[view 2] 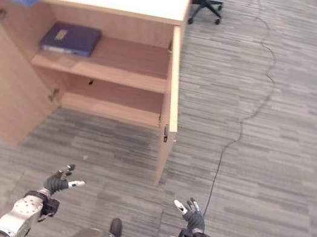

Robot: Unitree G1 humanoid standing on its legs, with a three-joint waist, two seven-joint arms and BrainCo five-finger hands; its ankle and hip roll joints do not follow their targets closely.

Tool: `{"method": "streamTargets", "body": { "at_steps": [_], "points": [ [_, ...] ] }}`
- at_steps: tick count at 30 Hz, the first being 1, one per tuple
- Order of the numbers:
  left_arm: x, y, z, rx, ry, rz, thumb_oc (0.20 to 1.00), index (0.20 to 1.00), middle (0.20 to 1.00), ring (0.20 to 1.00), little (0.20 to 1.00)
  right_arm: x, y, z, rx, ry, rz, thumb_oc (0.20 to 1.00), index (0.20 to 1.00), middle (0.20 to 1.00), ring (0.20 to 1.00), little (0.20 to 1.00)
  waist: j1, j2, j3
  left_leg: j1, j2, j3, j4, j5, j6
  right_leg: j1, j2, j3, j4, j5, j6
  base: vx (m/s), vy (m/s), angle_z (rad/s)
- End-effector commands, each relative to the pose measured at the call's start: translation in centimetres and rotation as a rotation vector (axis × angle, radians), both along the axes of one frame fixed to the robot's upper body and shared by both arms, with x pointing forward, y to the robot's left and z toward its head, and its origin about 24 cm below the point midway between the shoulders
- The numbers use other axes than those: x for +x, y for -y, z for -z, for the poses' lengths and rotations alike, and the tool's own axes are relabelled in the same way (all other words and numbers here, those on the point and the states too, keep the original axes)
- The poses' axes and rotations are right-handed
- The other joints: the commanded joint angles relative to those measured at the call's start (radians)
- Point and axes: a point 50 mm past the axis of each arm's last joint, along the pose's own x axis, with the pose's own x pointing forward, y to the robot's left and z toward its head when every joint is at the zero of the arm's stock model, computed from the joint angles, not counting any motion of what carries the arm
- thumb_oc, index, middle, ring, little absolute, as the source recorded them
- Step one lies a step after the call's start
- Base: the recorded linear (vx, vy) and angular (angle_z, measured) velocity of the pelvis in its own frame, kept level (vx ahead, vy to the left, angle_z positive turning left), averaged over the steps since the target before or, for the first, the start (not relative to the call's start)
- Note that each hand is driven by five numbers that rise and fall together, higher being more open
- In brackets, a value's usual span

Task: Put the empty folder in the office cabinet

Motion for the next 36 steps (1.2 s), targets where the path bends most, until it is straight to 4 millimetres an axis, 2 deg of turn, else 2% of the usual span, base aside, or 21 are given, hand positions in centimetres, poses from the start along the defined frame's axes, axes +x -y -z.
{"method": "streamTargets", "body": {
  "at_steps": [1, 2, 4, 9, 12, 13, 14, 16, 18, 19, 20, 21, 22, 26, 27, 30, 31, 33, 34, 35, 36],
  "points": [
    [0.1, -3.3, -1.4, 0.053, 0.043, -0.065, 1.000, 1.000, 1.000, 1.000, 1.000, 1.1, 3.3, -0.6, -0.070, 0.014, 0.074, 1.000, 1.000, 1.000, 1.000, 1.000, 0.034, -0.003, -0.014, 0.059, 0.127, 0.053, -0.167, 0.066, -0.140, 0.133, 0.166, -0.025, -0.076, -0.104, 0.000, -0.25, 0.318, -2.15],
    [0.1, -3.3, -1.4, 0.053, 0.044, -0.065, 1.000, 1.000, 1.000, 1.000, 1.000, 1.1, 3.3, -0.6, -0.070, 0.014, 0.075, 1.000, 1.000, 1.000, 1.000, 1.000, 0.037, -0.004, -0.011, 0.063, 0.127, 0.056, -0.166, 0.064, -0.140, 0.134, 0.166, -0.022, -0.074, -0.106, 0.000, -0.22, 0.219, -1.56],
    [-1.2, -3.9, -0.2, 0.035, -0.011, -0.130, 1.000, 1.000, 1.000, 1.000, 1.000, -0.9, 4.2, 0.6, -0.062, -0.078, 0.174, 1.000, 1.000, 1.000, 1.000, 1.000, 0.052, -0.028, -0.023, 0.060, 0.089, 0.136, -0.134, 0.047, -0.130, 0.209, 0.206, -0.036, -0.241, -0.131, -0.039, -0.18, 0.120, -1.24],
    [-2.1, -4.2, 0.4, 0.023, -0.039, -0.176, 1.000, 1.000, 1.000, 1.000, 1.000, -1.8, 5.2, 0.6, -0.092, -0.109, 0.160, 1.000, 1.000, 1.000, 1.000, 1.000, 0.037, -0.026, -0.027, 0.063, 0.087, 0.147, -0.105, 0.037, -0.138, 0.238, 0.219, 0.031, -0.343, -0.093, -0.036, -0.02, -0.003, -0.84],
    [-1.9, -3.9, 0.4, 0.014, -0.032, -0.174, 1.000, 1.000, 1.000, 1.000, 1.000, -1.5, 5.7, 0.2, -0.129, -0.105, 0.112, 1.000, 1.000, 1.000, 1.000, 1.000, 0.034, -0.028, -0.005, 0.034, 0.086, 0.104, -0.022, 0.024, -0.153, 0.255, 0.216, 0.064, -0.382, -0.077, -0.042, -0.05, 0.012, 0.10],
    [-1.7, -3.7, 0.4, 0.014, -0.025, -0.169, 1.000, 1.000, 1.000, 1.000, 1.000, -1.1, 6.0, -0.1, -0.146, -0.093, 0.097, 1.000, 1.000, 1.000, 1.000, 1.000, 0.038, -0.032, 0.000, 0.011, 0.083, 0.060, 0.009, 0.031, -0.163, 0.256, 0.212, 0.076, -0.396, -0.071, -0.045, -0.08, 0.055, -0.12],
    [-1.4, -3.4, 0.4, 0.002, -0.020, -0.171, 1.000, 1.000, 1.000, 1.000, 1.000, -0.6, 6.2, -0.4, -0.157, -0.079, 0.080, 1.000, 1.000, 1.000, 1.000, 1.000, 0.047, -0.032, 0.012, 0.002, 0.072, -0.055, 0.016, 0.025, -0.185, 0.261, 0.208, 0.101, -0.404, -0.069, -0.046, -0.09, 0.057, -0.18],
    [-1.2, -3.1, 0.3, -0.006, -0.013, -0.168, 1.000, 1.000, 1.000, 1.000, 1.000, -0.5, 6.4, -0.6, -0.160, -0.072, 0.076, 1.000, 1.000, 1.000, 1.000, 1.000, 0.044, -0.036, 0.007, -0.002, 0.080, -0.099, -0.003, 0.024, -0.192, 0.257, 0.194, 0.108, -0.407, -0.061, -0.039, 0.00, 0.133, -0.16],
    [-1.2, -2.8, 0.3, -0.005, -0.014, -0.150, 1.000, 1.000, 1.000, 1.000, 1.000, -0.3, 6.6, -0.8, -0.168, -0.065, 0.060, 1.000, 1.000, 1.000, 1.000, 1.000, 0.037, -0.048, -0.001, -0.003, 0.165, -0.141, -0.034, 0.060, -0.201, 0.248, 0.151, 0.112, -0.382, -0.060, -0.026, 0.06, 0.229, 0.09],
    [-1.2, -2.8, 0.3, -0.005, -0.015, -0.150, 1.000, 1.000, 1.000, 1.000, 1.000, -0.3, 6.6, -0.8, -0.168, -0.066, 0.060, 1.000, 1.000, 1.000, 1.000, 1.000, 0.036, -0.047, -0.001, -0.001, 0.166, -0.141, -0.037, 0.061, -0.202, 0.247, 0.152, 0.112, -0.379, -0.063, -0.027, 0.09, 0.239, 0.15],
    [-1.2, -2.8, 0.4, -0.002, -0.022, -0.144, 1.000, 1.000, 1.000, 1.000, 1.000, -0.3, 6.7, -0.9, -0.172, -0.063, 0.051, 1.000, 1.000, 1.000, 1.000, 1.000, 0.034, -0.051, -0.009, 0.003, 0.235, -0.152, -0.071, 0.104, -0.211, 0.239, 0.136, 0.119, -0.360, -0.071, -0.018, 0.06, 0.154, 0.08],
    [-1.2, -2.8, 0.4, -0.002, -0.022, -0.144, 1.000, 1.000, 1.000, 1.000, 1.000, -0.3, 6.7, -0.9, -0.172, -0.063, 0.051, 1.000, 1.000, 1.000, 1.000, 1.000, 0.035, -0.050, -0.009, 0.005, 0.236, -0.151, -0.075, 0.106, -0.212, 0.238, 0.137, 0.119, -0.358, -0.072, -0.019, 0.11, 0.396, 0.04],
    [-1.2, -2.9, 0.5, 0.008, -0.028, -0.142, 1.000, 1.000, 1.000, 1.000, 1.000, -0.3, 6.8, -1.0, -0.183, -0.065, 0.034, 1.000, 1.000, 1.000, 1.000, 1.000, 0.034, -0.046, -0.013, 0.005, 0.316, -0.170, -0.106, 0.182, -0.230, 0.233, 0.118, 0.131, -0.327, -0.086, -0.007, 0.08, 0.366, 0.01],
    [-0.9, -2.7, 0.4, 0.009, -0.013, -0.146, 1.000, 1.000, 1.000, 1.000, 1.000, -0.3, 6.6, -1.2, -0.194, -0.060, -0.005, 1.000, 1.000, 1.000, 1.000, 1.000, 0.041, -0.027, -0.026, 0.011, 0.426, -0.199, -0.144, 0.326, -0.277, 0.241, 0.079, 0.139, -0.283, -0.104, 0.022, 0.11, 0.466, 0.01],
    [-0.7, -2.7, 0.3, 0.008, 0.000, -0.150, 1.000, 1.000, 1.000, 1.000, 1.000, -0.1, 6.3, -1.2, -0.194, -0.057, -0.027, 1.000, 1.000, 1.000, 1.000, 1.000, 0.057, -0.023, -0.031, 0.011, 0.436, -0.256, -0.139, 0.343, -0.299, 0.247, 0.059, 0.153, -0.266, -0.104, 0.035, 0.10, 0.406, 0.11],
    [-0.5, -2.7, 0.1, 0.007, 0.010, -0.140, 1.000, 1.000, 1.000, 1.000, 1.000, 0.2, 5.9, -1.1, -0.189, -0.054, -0.050, 1.000, 1.000, 1.000, 1.000, 1.000, 0.065, -0.023, -0.042, 0.016, 0.420, -0.301, -0.134, 0.286, -0.312, 0.264, 0.033, 0.148, -0.259, -0.097, 0.052, 0.10, 0.383, 0.28],
    [-0.2, -2.6, -0.2, 0.006, 0.024, -0.130, 1.000, 1.000, 1.000, 1.000, 1.000, 0.5, 5.7, -1.2, -0.184, -0.039, -0.044, 1.000, 1.000, 1.000, 1.000, 1.000, 0.071, -0.032, -0.043, 0.008, 0.405, -0.274, -0.121, 0.238, -0.319, 0.274, -0.010, 0.134, -0.259, -0.070, 0.072, 0.07, 0.378, 0.78],
    [-0.1, -2.5, -0.4, 0.011, 0.031, -0.113, 1.000, 1.000, 1.000, 1.000, 1.000, 0.3, 5.7, -1.1, -0.176, -0.046, -0.033, 1.000, 1.000, 1.000, 1.000, 1.000, 0.077, -0.040, -0.048, 0.005, 0.390, -0.262, -0.115, 0.199, -0.320, 0.283, -0.036, 0.124, -0.267, -0.052, 0.086, 0.07, 0.428, 0.62],
    [0.1, -2.8, -0.6, 0.028, 0.034, -0.099, 1.000, 1.000, 1.000, 1.000, 1.000, 0.1, 5.1, -0.7, -0.148, -0.052, -0.012, 1.000, 1.000, 1.000, 1.000, 1.000, 0.082, -0.067, -0.051, 0.005, 0.349, -0.245, -0.115, 0.119, -0.308, 0.276, -0.088, 0.116, -0.263, 0.028, 0.107, 0.08, 0.411, 0.16],
    [0.1, -2.9, -0.6, 0.030, 0.034, -0.098, 1.000, 1.000, 1.000, 1.000, 1.000, 0.1, 5.1, -0.7, -0.146, -0.052, -0.011, 1.000, 1.000, 1.000, 1.000, 1.000, 0.084, -0.072, -0.052, 0.004, 0.344, -0.243, -0.112, 0.117, -0.305, 0.275, -0.094, 0.118, -0.265, 0.031, 0.109, 0.05, 0.489, 0.35],
    [0.6, -3.4, -1.1, 0.051, 0.051, -0.093, 1.000, 1.000, 1.000, 1.000, 1.000, 0.0, 4.6, -0.3, -0.116, -0.060, 0.020, 1.000, 1.000, 1.000, 1.000, 1.000, 0.089, -0.093, -0.046, -0.001, 0.300, -0.230, -0.115, 0.087, -0.288, 0.252, -0.143, 0.104, -0.249, 0.164, 0.112, 0.01, 0.382, 0.38]
  ]
}}
